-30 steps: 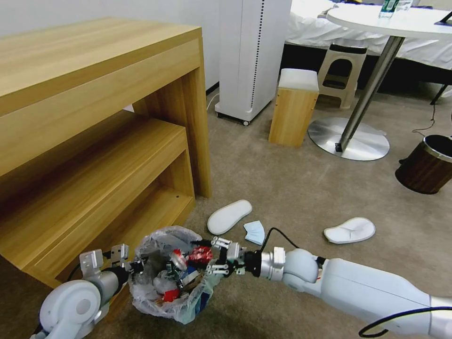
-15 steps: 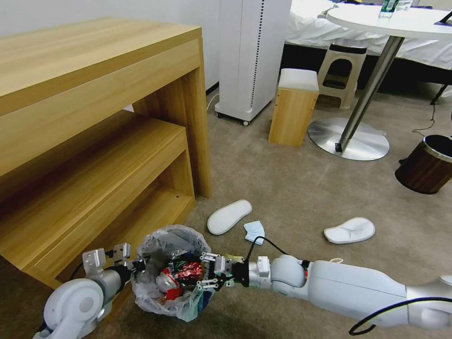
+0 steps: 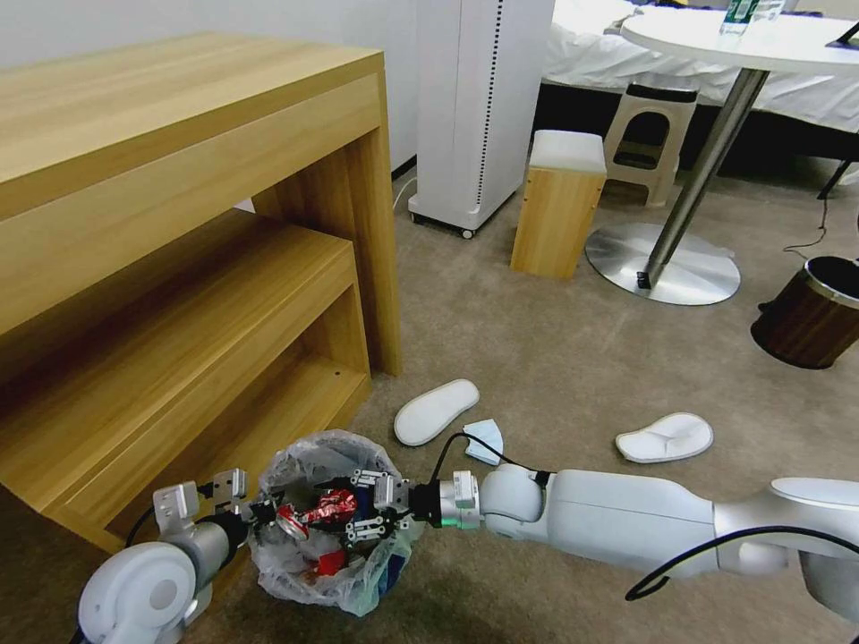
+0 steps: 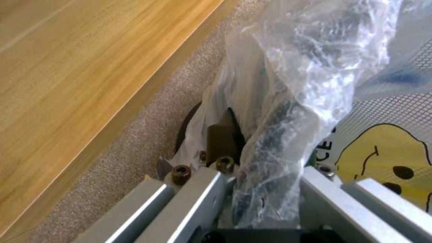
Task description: Pick up the trash bin and place the garbage on the floor into it.
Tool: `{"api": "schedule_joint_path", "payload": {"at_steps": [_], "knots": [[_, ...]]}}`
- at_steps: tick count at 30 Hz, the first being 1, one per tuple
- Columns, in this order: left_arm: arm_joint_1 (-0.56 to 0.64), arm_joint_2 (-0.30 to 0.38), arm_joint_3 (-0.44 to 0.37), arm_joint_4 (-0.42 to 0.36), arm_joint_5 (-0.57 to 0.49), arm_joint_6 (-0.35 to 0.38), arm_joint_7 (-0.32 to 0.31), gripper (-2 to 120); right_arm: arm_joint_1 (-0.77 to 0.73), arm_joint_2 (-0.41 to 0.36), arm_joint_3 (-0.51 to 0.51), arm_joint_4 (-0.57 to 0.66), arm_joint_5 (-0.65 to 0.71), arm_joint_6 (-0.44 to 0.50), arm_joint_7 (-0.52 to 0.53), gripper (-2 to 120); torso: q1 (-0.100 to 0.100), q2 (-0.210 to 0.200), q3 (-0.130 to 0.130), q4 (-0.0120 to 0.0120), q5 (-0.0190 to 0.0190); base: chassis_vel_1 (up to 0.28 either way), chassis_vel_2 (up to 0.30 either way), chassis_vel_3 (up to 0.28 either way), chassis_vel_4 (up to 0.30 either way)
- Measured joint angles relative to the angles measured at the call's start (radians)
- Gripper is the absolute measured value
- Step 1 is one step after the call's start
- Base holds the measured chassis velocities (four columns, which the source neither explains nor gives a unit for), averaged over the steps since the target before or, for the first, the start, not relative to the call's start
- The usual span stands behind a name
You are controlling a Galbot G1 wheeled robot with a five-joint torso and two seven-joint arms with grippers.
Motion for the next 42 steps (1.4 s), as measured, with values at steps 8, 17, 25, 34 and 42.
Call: {"api": "schedule_joint_path", "payload": {"at_steps": [8, 17, 25, 34, 42], "knots": [[0.006, -0.001, 0.0, -0.007, 0.002, 0.0, 0.001, 0, -0.012, 0.028, -0.007, -0.038, -0.006, 0.007, 0.011, 48, 0.0, 0.0, 0.0, 0.0, 0.0, 0.0, 0.0, 0.0, 0.0], [0.011, 0.004, -0.008, -0.022, -0.005, 0.002, 0.0, 0, -0.024, 0.036, -0.004, -0.056, -0.011, 0.017, -0.002, 70, 0.0, 0.0, 0.0, 0.0, 0.0, 0.0, 0.0, 0.0, 0.0], [0.011, 0.003, -0.01, -0.018, -0.006, 0.002, -0.001, 0, -0.042, 0.01, 0.022, -0.036, -0.008, 0.019, -0.01, 99, 0.0, 0.0, 0.0, 0.0001, 0.0002, 0.0, 0.0, 0.0, 0.0], [0.009, 0.001, -0.01, -0.008, -0.004, 0.002, -0.001, 0, -0.075, -0.029, 0.063, -0.012, -0.015, 0.013, -0.012, 100, 0.0, 0.0, 0.0, 0.0, 0.0001, 0.0, 0.0, 0.0, 0.0], [0.011, -0.004, -0.02, 0.006, 0.006, -0.001, 0.005, 0, -0.125, -0.069, 0.187, 0.019, -0.003, 0.005, 0.002, 100, 0.0, 0.0, 0.0, 0.0002, 0.0003, 0.0, 0.0, 0.0, 0.0]]}}
